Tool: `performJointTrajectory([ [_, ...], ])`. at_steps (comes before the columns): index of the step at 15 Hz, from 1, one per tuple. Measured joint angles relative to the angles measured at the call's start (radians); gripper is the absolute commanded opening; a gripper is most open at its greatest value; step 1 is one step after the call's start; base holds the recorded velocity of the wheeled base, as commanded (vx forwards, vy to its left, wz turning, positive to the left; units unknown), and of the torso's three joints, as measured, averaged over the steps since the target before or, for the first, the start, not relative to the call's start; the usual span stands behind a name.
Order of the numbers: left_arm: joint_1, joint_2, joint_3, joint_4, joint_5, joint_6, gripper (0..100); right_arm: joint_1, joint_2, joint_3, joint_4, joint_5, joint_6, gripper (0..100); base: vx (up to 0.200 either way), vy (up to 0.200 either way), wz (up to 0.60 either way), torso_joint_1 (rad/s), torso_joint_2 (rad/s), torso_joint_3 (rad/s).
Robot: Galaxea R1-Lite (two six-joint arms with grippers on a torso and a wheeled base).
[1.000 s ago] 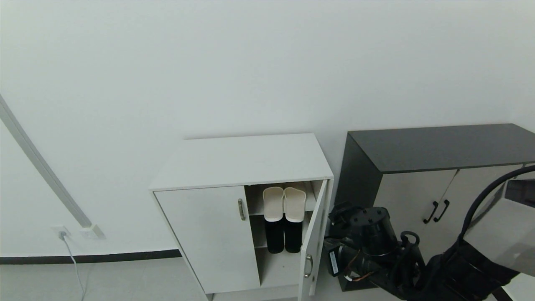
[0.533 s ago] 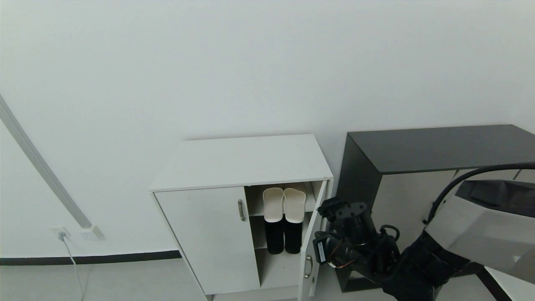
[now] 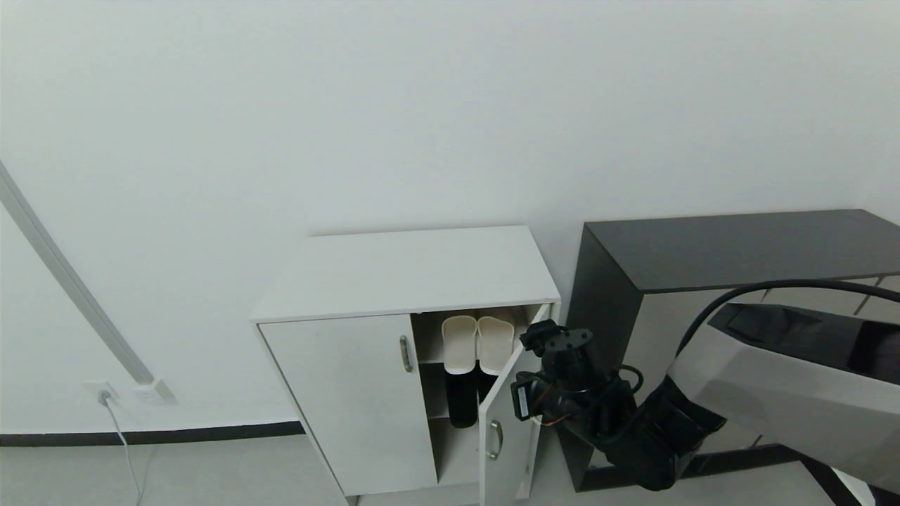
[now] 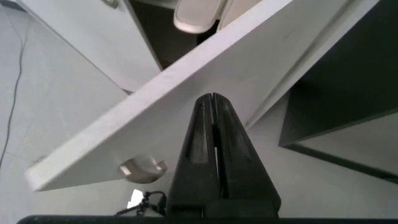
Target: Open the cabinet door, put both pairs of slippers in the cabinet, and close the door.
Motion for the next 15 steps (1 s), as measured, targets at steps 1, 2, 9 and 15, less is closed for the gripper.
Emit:
performJointTrajectory([
  [1,0.000,0.000,0.000,0.000,0.000,0.000,0,-0.002,0.013,-0.025,0.000,0.000,0.000,0,0.000,0.000,0.00,0.000,0.00,0.000],
  [2,0.000,0.000,0.000,0.000,0.000,0.000,0,-0.008,0.028,-0.058,0.002,-0.001,0.000,0,0.000,0.000,0.00,0.000,0.00,0.000],
  [9,0.000,0.000,0.000,0.000,0.000,-0.001,0,-0.041,0.134,-0.256,0.004,-0.001,0.000,0,0.000,0.000,0.00,0.000,0.00,0.000],
  [15,0.000,0.000,0.000,0.000,0.002,-0.004,0,-0.050,0.214,-0.395,0.032,-0.002,-0.001,0,0.000,0.000,0.00,0.000,0.00,0.000],
])
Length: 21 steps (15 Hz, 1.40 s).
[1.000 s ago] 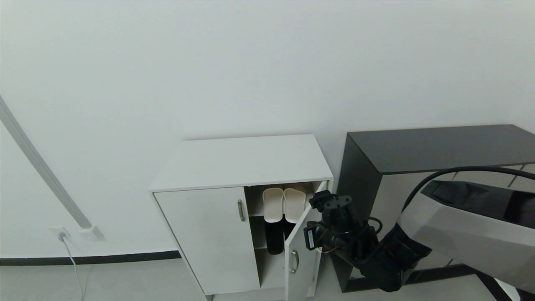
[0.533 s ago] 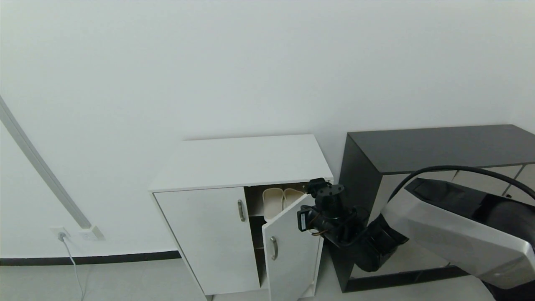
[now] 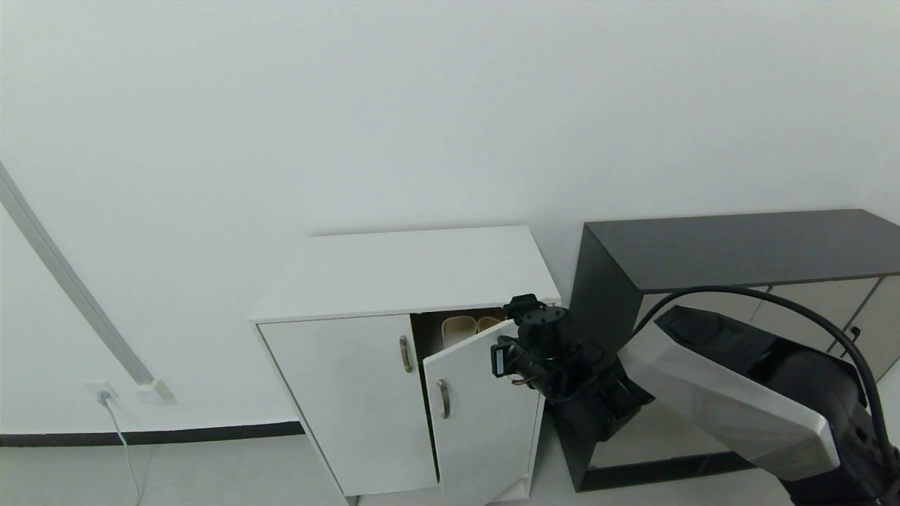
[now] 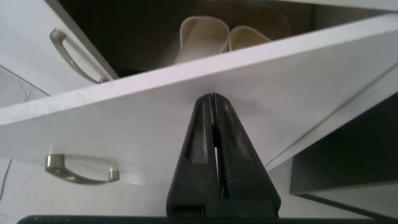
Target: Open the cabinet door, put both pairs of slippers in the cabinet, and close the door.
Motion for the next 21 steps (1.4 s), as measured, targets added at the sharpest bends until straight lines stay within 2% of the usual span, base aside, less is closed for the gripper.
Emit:
performJointTrajectory([
  [5,0.000,0.000,0.000,0.000,0.001,0.000,0,-0.011,0.029,-0.091,0.069,0.000,0.000,0,0.000,0.000,0.00,0.000,0.00,0.000],
  [12,0.000,0.000,0.000,0.000,0.000,0.000,0,-0.024,0.098,-0.292,0.184,-0.001,-0.022,0,0.000,0.000,0.00,0.000,0.00,0.000],
  [21,0.000,0.000,0.000,0.000,0.000,-0.001,0,-0.029,0.138,-0.388,0.236,-0.002,-0.034,0,0.000,0.000,0.00,0.000,0.00,0.000],
])
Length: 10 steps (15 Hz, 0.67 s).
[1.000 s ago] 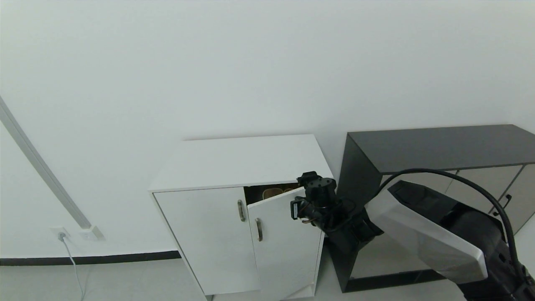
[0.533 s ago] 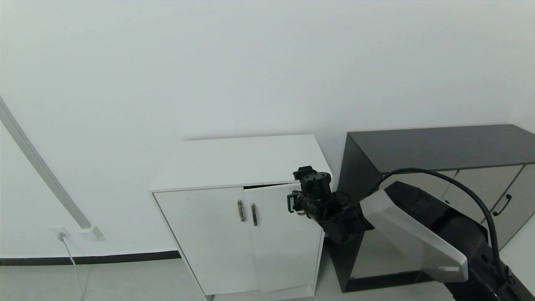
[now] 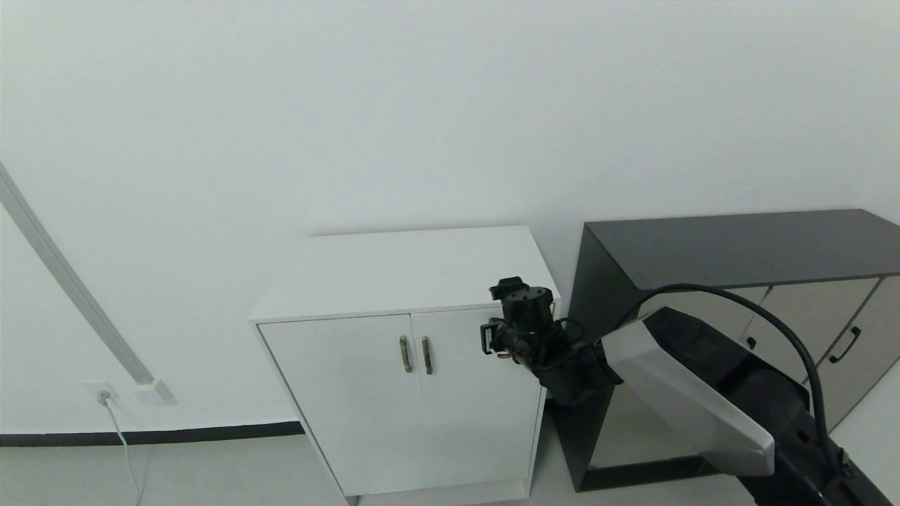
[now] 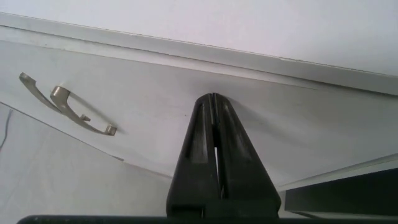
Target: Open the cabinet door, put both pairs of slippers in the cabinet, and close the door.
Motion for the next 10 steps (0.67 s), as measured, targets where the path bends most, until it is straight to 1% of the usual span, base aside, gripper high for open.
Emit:
performJointTrajectory([
  [6,0.000,0.000,0.000,0.000,0.000,0.000,0,-0.003,0.015,-0.044,0.017,-0.004,0.001,0,0.000,0.000,0.00,0.000,0.00,0.000],
  [10,0.000,0.000,0.000,0.000,0.001,0.000,0,-0.003,-0.006,0.001,0.009,-0.007,0.002,0,0.000,0.000,0.00,0.000,0.00,0.000],
])
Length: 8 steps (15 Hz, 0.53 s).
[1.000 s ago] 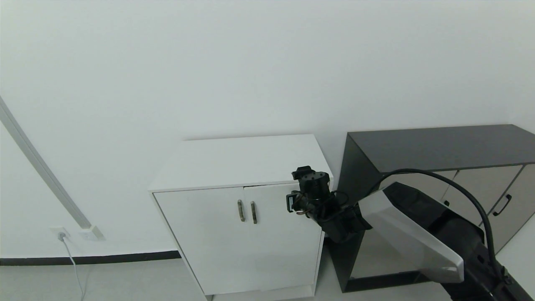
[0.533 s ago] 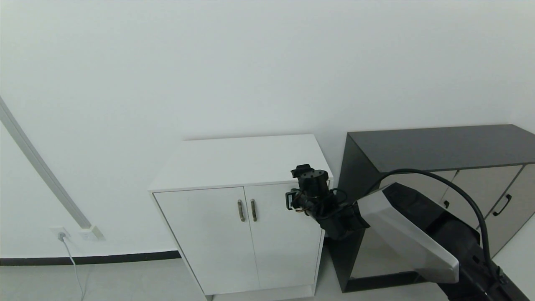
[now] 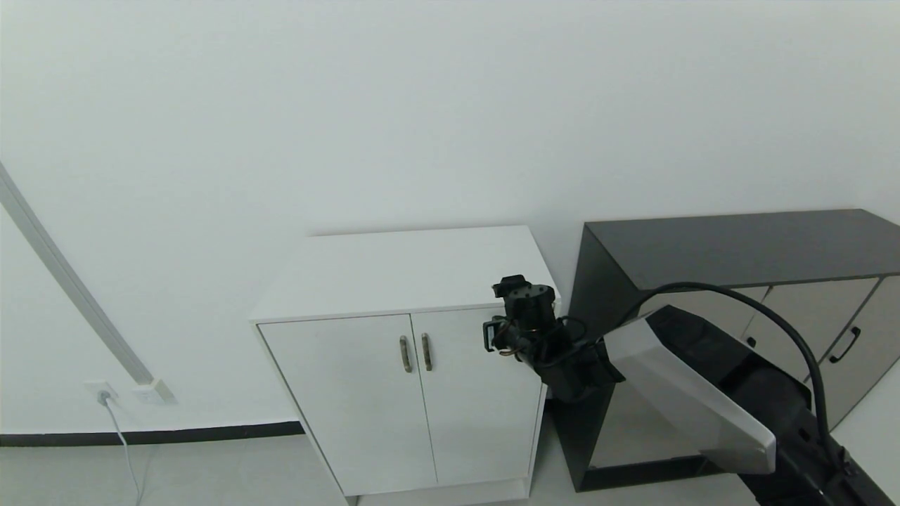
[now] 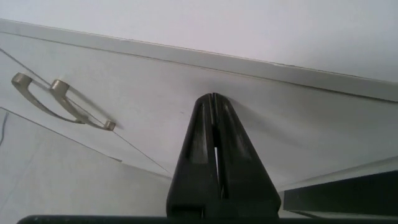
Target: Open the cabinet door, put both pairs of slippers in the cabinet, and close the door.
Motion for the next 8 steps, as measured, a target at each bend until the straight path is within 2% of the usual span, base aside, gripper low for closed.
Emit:
performJointTrajectory([
  [4,0.000,0.000,0.000,0.000,0.000,0.000,0,0.006,-0.086,0.161,-0.076,0.000,0.004,0,0.000,0.000,0.00,0.000,0.00,0.000],
  [8,0.000,0.000,0.000,0.000,0.000,0.000,0,0.005,-0.205,0.443,-0.242,-0.023,0.006,0,0.000,0.000,0.00,0.000,0.00,0.000],
])
